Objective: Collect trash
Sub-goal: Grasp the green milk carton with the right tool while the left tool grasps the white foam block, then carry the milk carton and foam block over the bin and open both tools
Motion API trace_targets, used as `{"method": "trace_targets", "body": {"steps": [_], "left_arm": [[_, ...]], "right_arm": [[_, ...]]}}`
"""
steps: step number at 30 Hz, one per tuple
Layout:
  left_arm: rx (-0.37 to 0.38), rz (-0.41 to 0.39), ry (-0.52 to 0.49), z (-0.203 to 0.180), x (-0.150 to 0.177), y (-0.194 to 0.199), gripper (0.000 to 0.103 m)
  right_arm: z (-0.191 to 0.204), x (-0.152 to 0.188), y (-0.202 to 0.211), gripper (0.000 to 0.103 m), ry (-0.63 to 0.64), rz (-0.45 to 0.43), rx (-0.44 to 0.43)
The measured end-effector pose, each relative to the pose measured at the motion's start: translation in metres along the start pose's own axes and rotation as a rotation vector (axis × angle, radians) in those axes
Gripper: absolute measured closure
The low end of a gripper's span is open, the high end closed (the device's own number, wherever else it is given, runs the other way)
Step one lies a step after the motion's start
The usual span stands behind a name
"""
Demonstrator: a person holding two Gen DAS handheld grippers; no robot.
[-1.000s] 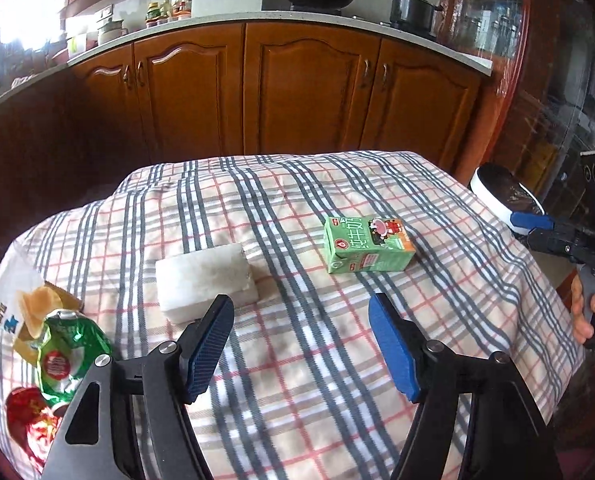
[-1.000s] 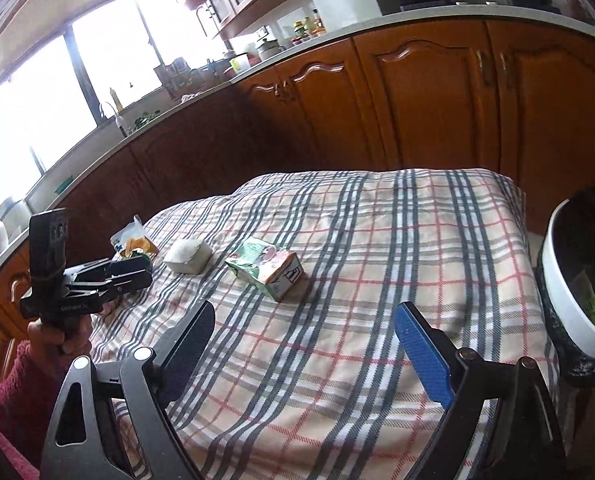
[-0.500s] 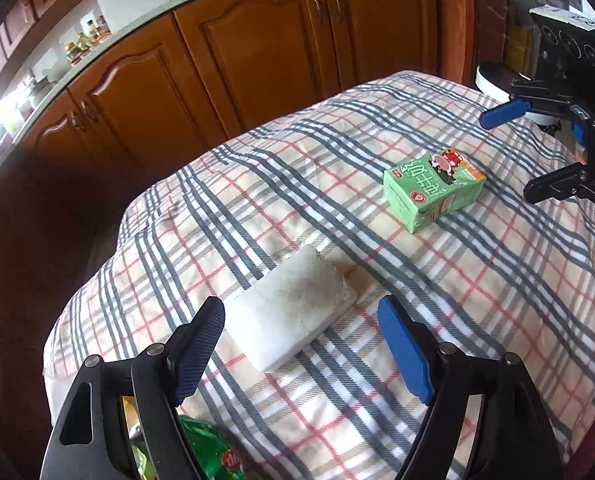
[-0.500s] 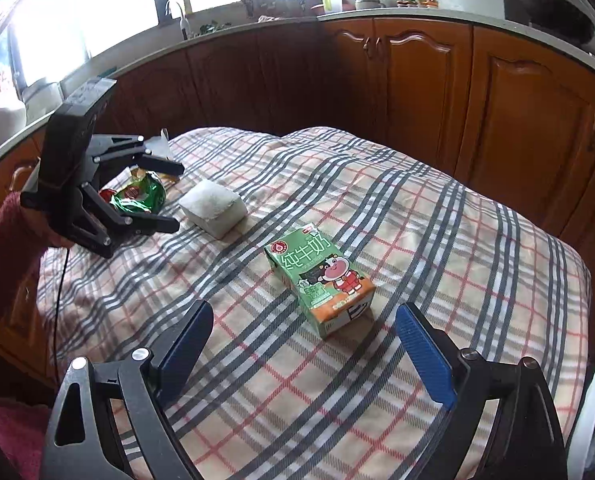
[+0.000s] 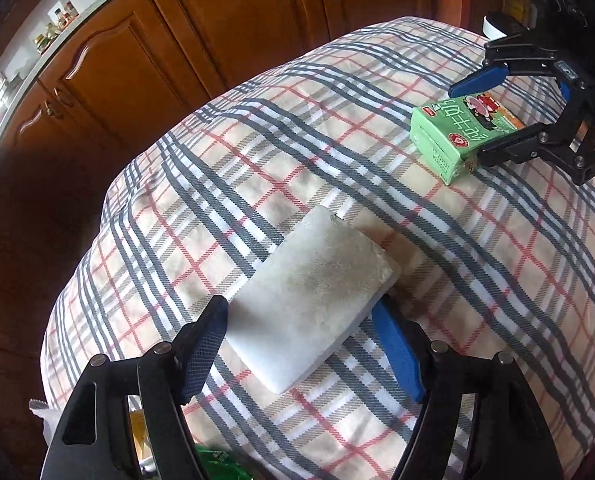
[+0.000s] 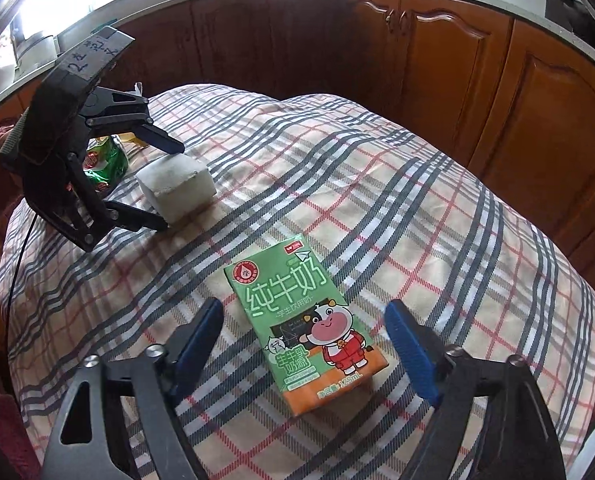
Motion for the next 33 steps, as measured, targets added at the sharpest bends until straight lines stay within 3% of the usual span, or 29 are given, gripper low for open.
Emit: {"method": "trace_targets", "body": {"steps": [3, 8, 16, 24, 33], "left_arm": [[0.002, -0.021, 0.047, -0.001, 0.000, 0.010, 0.037], [0.139, -0.139, 0.213, -0.020, -0.013, 0.046, 0.038], [0.240, -0.254, 0.410, -0.074, -0.031, 0.061, 0.039], [0.280, -0.345, 0.554, -0.122, -0.053, 0.057, 0.039], [0.293, -0.366, 0.533, -0.183, -0.089, 0.035, 0.039]], "right_arm": [[-0.007, 0.004, 0.001, 0.043, -0.034, -0.010, 0.015], [-0.022, 0.010, 0.027, 0.056, -0.152, -0.045, 0.037], [-0.047, 0.030, 0.099, 0.057, -0.389, -0.180, 0.073], [-0.074, 0.074, 0.165, 0.057, -0.574, -0.293, 0.167], [-0.103, 0.120, 0.226, 0.057, -0.711, -0.398, 0.288]]}}
Point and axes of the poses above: each gripper's, at about its wrist camera, not at the fingertips, and y roughly against the way its jaws point, z to its left, x to its underside, the point moved 8 cm from there along -y, roughly the way its jaws point, and after that the axes turned 12 degrees about -z, right-handed, at the moved point
